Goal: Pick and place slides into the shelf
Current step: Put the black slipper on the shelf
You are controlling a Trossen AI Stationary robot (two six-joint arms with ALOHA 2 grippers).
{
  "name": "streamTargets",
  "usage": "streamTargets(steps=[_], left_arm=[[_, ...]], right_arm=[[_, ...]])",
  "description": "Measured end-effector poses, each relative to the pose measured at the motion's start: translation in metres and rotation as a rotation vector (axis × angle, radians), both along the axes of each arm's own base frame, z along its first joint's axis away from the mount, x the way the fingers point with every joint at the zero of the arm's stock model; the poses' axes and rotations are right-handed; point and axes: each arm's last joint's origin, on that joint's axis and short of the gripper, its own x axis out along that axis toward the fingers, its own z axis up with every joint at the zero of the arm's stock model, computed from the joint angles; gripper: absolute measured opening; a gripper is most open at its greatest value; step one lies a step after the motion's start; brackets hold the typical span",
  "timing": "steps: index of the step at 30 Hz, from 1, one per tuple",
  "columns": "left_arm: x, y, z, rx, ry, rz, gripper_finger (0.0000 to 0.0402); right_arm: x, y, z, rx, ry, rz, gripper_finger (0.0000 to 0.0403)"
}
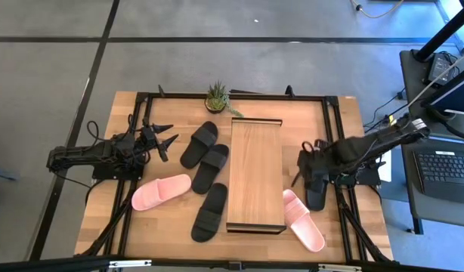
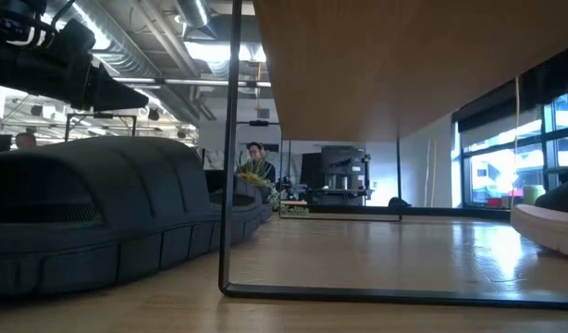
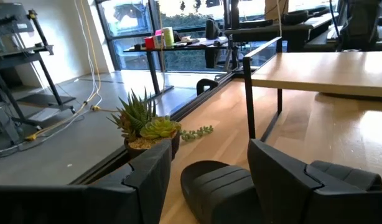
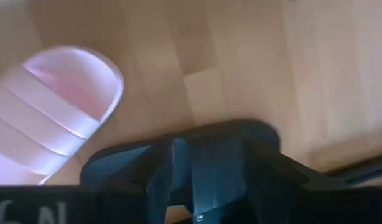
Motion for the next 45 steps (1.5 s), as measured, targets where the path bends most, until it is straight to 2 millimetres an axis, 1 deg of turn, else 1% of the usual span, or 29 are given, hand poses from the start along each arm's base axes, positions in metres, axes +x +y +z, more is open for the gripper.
streamTargets(steps=[3, 7, 17, 23, 27, 32, 36, 43, 45], left_arm=[[0.000, 0.000, 0.000, 0.000, 0.000, 0.000, 0.0204], [0.000, 0.000, 0.000, 0.000, 0.000, 0.000, 0.0204], [0.000, 0.000, 0.000, 0.000, 0.000, 0.000, 0.0204], [0.000, 0.000, 0.000, 0.000, 0.000, 0.000, 0.0204], [0.000, 0.000, 0.000, 0.000, 0.000, 0.000, 0.0204], [0.000, 0.000, 0.000, 0.000, 0.000, 0.000, 0.0204], [0.000, 0.000, 0.000, 0.000, 0.000, 0.000, 0.0204], [0.000, 0.000, 0.000, 0.000, 0.000, 0.000, 0.0204], [0.000, 0.000, 0.000, 0.001, 0.000, 0.000, 0.0204]], right_arm=[[-0.005, 0.008, -0.021, -0.032, 0.049, -0.036, 0.0179], [-0.013, 0.013, -0.040, -0.059, 0.085, -0.057, 0.0179], [-0.029, 0.016, -0.075, -0.097, 0.138, -0.020, 0.0179], [-0.035, 0.012, -0.093, -0.110, 0.147, -0.067, 0.0179], [-0.037, 0.011, -0.099, -0.109, 0.134, -0.127, 0.0173], [-0.037, 0.010, -0.099, -0.123, 0.123, -0.156, 0.0146], [-0.037, 0.010, -0.099, -0.124, 0.124, -0.158, 0.0109], [-0.033, 0.013, -0.089, -0.117, 0.110, -0.147, 0.0017], [-0.029, 0.015, -0.084, -0.103, 0.085, -0.151, 0.0013]])
